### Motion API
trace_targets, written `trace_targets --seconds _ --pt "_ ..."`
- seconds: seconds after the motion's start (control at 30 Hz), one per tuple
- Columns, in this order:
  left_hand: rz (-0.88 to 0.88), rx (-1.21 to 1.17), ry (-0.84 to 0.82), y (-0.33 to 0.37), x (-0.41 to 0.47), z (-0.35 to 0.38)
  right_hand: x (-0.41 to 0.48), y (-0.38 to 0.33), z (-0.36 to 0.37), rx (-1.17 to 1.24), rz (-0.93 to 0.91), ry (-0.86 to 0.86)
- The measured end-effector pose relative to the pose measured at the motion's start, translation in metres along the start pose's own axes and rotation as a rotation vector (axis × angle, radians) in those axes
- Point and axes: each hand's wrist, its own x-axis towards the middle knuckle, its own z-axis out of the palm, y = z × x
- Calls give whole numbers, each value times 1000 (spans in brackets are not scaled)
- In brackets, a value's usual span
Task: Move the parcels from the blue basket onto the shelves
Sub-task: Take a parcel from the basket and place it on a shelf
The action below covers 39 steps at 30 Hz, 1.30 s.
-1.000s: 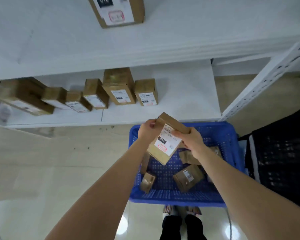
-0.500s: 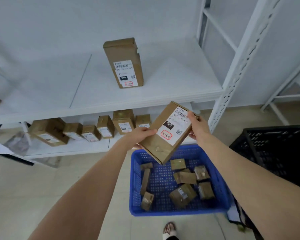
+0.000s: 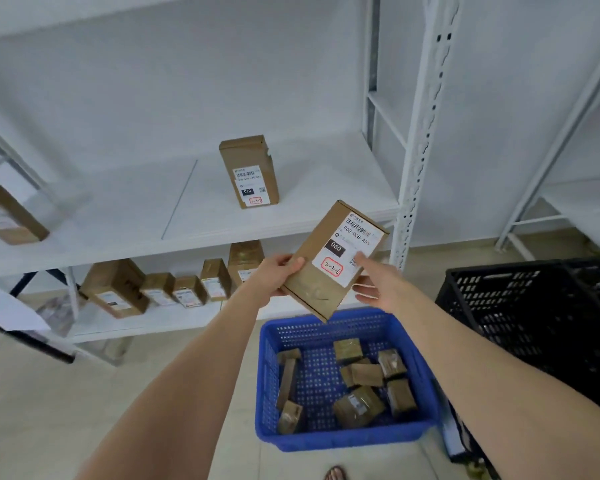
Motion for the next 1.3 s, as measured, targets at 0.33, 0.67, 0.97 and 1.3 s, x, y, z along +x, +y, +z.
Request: trace_targets --seconds 0.33,0.67,0.97,1.3 --pt "-20 -20 80 5 -30 16 -36 20 11 89 65 -206" --pt "-22 -30 112 11 -37 -31 -37 29 47 -101 43 -252" --pt "-24 -8 40 -17 -21 -114 -23 38 135 -170 74 -253" --pt "18 45 35 -40 17 -238 -2 40 249 -101 28 -247"
